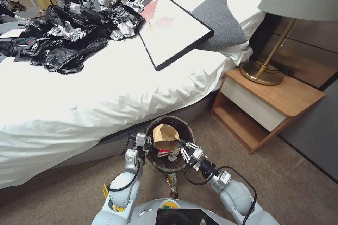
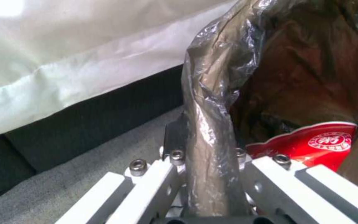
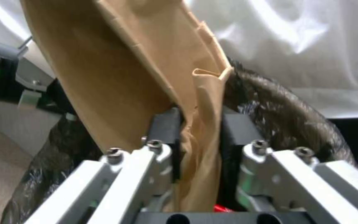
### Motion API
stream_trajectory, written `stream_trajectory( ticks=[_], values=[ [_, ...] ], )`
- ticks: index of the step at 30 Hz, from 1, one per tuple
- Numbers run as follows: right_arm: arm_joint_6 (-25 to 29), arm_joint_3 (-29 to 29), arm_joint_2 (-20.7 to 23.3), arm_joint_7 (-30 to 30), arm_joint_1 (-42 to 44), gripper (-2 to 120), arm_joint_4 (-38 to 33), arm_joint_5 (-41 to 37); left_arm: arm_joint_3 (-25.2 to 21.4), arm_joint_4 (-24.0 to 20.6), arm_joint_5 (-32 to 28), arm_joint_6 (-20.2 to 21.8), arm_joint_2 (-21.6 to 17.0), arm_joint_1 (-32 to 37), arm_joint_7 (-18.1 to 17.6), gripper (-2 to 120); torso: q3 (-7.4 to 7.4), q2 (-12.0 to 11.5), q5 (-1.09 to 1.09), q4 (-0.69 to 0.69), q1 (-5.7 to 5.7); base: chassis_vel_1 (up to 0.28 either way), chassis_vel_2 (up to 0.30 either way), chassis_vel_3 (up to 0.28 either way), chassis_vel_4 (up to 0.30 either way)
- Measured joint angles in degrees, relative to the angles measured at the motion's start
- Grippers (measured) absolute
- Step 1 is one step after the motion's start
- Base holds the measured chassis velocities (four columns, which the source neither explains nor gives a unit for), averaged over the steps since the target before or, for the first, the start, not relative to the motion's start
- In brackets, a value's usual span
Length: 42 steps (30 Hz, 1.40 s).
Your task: Pick up the trash bin, then pick up the garbage from the floor and place it into the trash bin.
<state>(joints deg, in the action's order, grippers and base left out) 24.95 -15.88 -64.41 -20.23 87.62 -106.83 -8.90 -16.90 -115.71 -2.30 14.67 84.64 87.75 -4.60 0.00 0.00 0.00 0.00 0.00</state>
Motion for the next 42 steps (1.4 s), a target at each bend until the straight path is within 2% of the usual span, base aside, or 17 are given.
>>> stream_trajectory(
  ticks=[1, 3, 7, 9, 10, 13, 14, 17, 18, 21, 37, 40, 42],
  values=[
    [0.00, 0.00, 0.00, 0.00, 0.00, 23, 0.00, 0.00, 0.00, 0.00, 0.00, 0.00, 0.00, 0.00, 0.00, 0, 0.00, 0.00, 0.00, 0.00, 0.00, 0.000, 0.000, 0.000, 0.000],
    [-0.11, 0.00, -0.08, 0.13, 0.02, 33, -0.03, 0.09, 0.00, 0.00, 0.00, 0.00, 0.00, 0.00, 0.00, 0, 0.00, 0.00, 0.00, 0.00, 0.00, 0.000, 0.000, 0.000, 0.000],
    [-0.15, -0.05, -0.06, 0.13, 0.06, 43, -0.07, 0.16, 0.00, 0.00, 0.00, 0.00, 0.00, 0.01, 0.00, 0, 0.00, 0.00, 0.00, 0.00, 0.00, 0.000, 0.000, 0.000, 0.000],
    [-0.13, -0.16, 0.15, 0.11, 0.23, 54, -0.14, 0.23, 0.00, 0.00, 0.00, 0.00, 0.00, 0.00, 0.00, 0, 0.00, 0.00, 0.00, 0.00, 0.00, 0.000, 0.000, 0.000, 0.000],
    [-0.13, -0.16, 0.15, 0.11, 0.23, 54, -0.14, 0.23, 0.00, 0.00, 0.00, 0.00, 0.00, 0.00, 0.00, 0, 0.00, 0.00, 0.00, 0.00, 0.00, 0.000, 0.000, 0.000, 0.000],
    [-0.07, -0.34, 0.32, 0.07, 0.28, 68, -0.25, 0.25, 0.00, 0.00, 0.00, 0.00, 0.00, 0.00, 0.00, 0, 0.00, 0.00, 0.00, 0.00, 0.00, 0.000, 0.000, 0.000, 0.000],
    [-0.07, -0.34, 0.32, 0.07, 0.28, 68, -0.25, 0.25, 0.00, 0.00, 0.00, 0.00, 0.00, 0.00, 0.00, 0, 0.00, 0.00, 0.00, 0.00, 0.00, 0.000, 0.000, 0.000, 0.000],
    [-0.03, -0.43, 0.32, 0.08, 0.30, 84, -0.41, 0.25, 0.00, 0.00, 0.00, 0.00, 0.00, 0.00, 0.00, 0, 0.00, 0.00, 0.00, 0.00, 0.00, 0.000, 0.000, 0.000, 0.000],
    [-0.03, -0.43, 0.32, 0.08, 0.30, 84, -0.41, 0.25, 0.00, 0.00, 0.00, 0.00, 0.00, 0.00, 0.00, 0, 0.00, 0.00, 0.00, 0.00, 0.00, 0.000, 0.000, 0.000, 0.000],
    [-0.08, -0.53, 0.37, 0.13, 0.46, 97, -0.66, 0.25, 0.00, 0.00, 0.00, 0.00, 0.00, 0.00, 0.00, 0, 0.00, 0.00, 0.00, 0.00, 0.00, 0.000, 0.000, 0.000, 0.000],
    [-0.58, -1.77, 1.43, 0.56, 0.95, 100, -2.58, 0.25, 0.00, 0.00, 0.00, 0.00, 0.00, 0.00, 0.00, 0, 0.00, 0.00, 0.01, 0.00, 0.00, 0.000, 0.000, 0.000, 0.000],
    [-0.37, -3.04, 0.71, 2.33, 1.51, 100, -4.74, 0.92, 0.00, 0.00, 0.00, 0.00, 0.00, 0.00, 0.00, 0, 0.00, 0.00, 0.00, 0.00, 0.00, 0.000, 0.000, 0.000, 0.000],
    [-0.32, -5.40, -1.38, 7.08, 3.00, 100, -9.54, 2.86, 0.00, 0.00, 0.00, 0.00, 0.01, 0.00, 0.00, 0, 0.00, 0.00, 0.00, 0.01, 0.00, 0.000, 0.000, 0.000, 0.000]
  ],
)
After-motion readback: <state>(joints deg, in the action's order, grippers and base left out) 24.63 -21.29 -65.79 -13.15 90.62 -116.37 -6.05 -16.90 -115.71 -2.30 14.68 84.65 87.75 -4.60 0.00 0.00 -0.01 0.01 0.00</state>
